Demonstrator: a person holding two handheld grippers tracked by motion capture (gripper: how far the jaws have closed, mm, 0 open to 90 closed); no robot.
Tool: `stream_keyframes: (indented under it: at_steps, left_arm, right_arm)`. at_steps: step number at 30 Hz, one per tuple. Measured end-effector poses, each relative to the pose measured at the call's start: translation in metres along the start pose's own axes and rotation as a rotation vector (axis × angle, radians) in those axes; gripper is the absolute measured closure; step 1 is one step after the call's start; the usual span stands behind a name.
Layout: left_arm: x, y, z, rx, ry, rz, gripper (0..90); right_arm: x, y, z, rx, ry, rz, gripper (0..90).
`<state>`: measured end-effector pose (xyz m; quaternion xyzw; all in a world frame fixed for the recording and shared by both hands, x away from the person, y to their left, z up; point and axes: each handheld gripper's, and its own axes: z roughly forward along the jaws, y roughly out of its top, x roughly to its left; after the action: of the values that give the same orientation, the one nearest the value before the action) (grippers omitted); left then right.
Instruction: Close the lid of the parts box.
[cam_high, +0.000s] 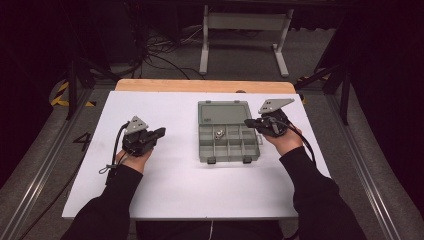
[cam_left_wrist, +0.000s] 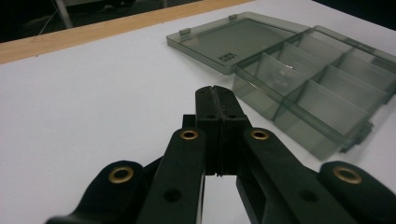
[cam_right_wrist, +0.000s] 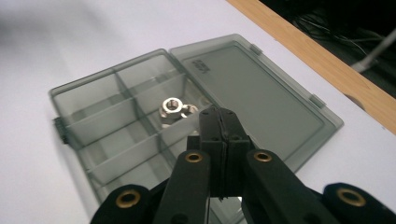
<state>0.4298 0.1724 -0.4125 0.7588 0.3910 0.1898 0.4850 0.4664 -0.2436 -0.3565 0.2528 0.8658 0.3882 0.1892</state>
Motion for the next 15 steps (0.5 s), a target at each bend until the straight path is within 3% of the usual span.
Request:
stream_keyframes:
  at_steps: [4,15]
  left_arm:
    - [0.0,0.006,0.01,0.02,0.039,0.013,90.0]
    - [0.01,0.015,0.042,0.071,0.065,0.002,90.0]
  right_arm:
    - [-0.006,-0.002,0.003,-0.005,-0.037,0.023,90.0]
    - [-0.034,-0.011,0.012,0.015,-0.086,0.105,90.0]
